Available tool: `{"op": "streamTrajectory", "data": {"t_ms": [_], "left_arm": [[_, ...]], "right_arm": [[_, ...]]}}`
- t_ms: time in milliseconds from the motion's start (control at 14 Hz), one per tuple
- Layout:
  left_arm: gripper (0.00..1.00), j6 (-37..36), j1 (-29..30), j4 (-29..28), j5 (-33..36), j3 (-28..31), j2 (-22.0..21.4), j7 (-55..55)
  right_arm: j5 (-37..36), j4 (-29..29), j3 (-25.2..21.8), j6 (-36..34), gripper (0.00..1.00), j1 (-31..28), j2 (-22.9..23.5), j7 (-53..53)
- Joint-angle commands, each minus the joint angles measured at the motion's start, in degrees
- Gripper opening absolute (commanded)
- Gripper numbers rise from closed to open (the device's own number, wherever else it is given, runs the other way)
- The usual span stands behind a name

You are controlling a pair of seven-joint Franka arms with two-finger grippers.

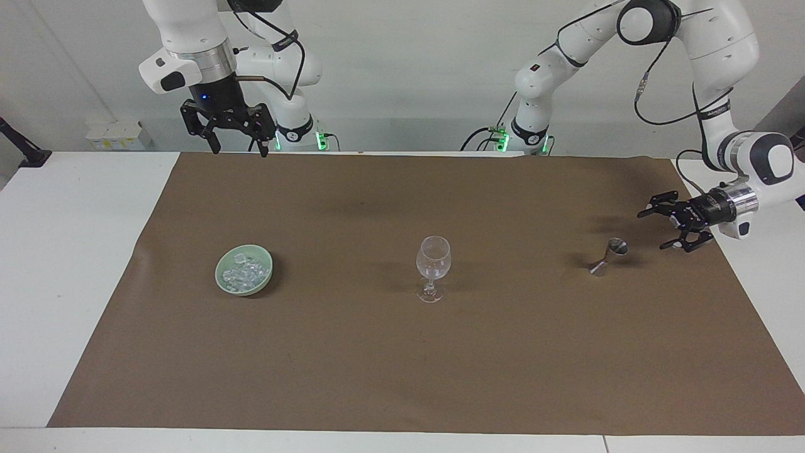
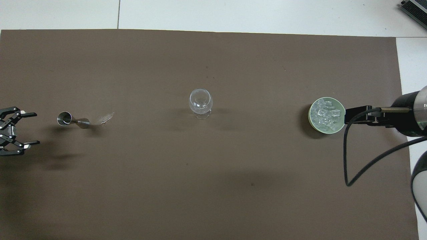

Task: Pour wine and add ice with both arms
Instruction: 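Open the left gripper and move it toward the small metal cup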

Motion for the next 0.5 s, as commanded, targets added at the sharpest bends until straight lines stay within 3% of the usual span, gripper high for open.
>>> {"op": "streamTrajectory", "data": {"t_ms": [0,429], "left_arm": [[1.0,-1.2,0.4,2.1,-2.3,-0.8,4.4,1.9],[1.0,-0.9,-1.3,2.4,-2.7,-1.3,5.7,5.0]], "right_arm": [[1.0,-0.1,0.4,-0.5,1.0,-0.8,-0.2,0.3],[1.0,-0.1,0.4,-0.5,1.0,-0.8,-0.2,0.3]]}}
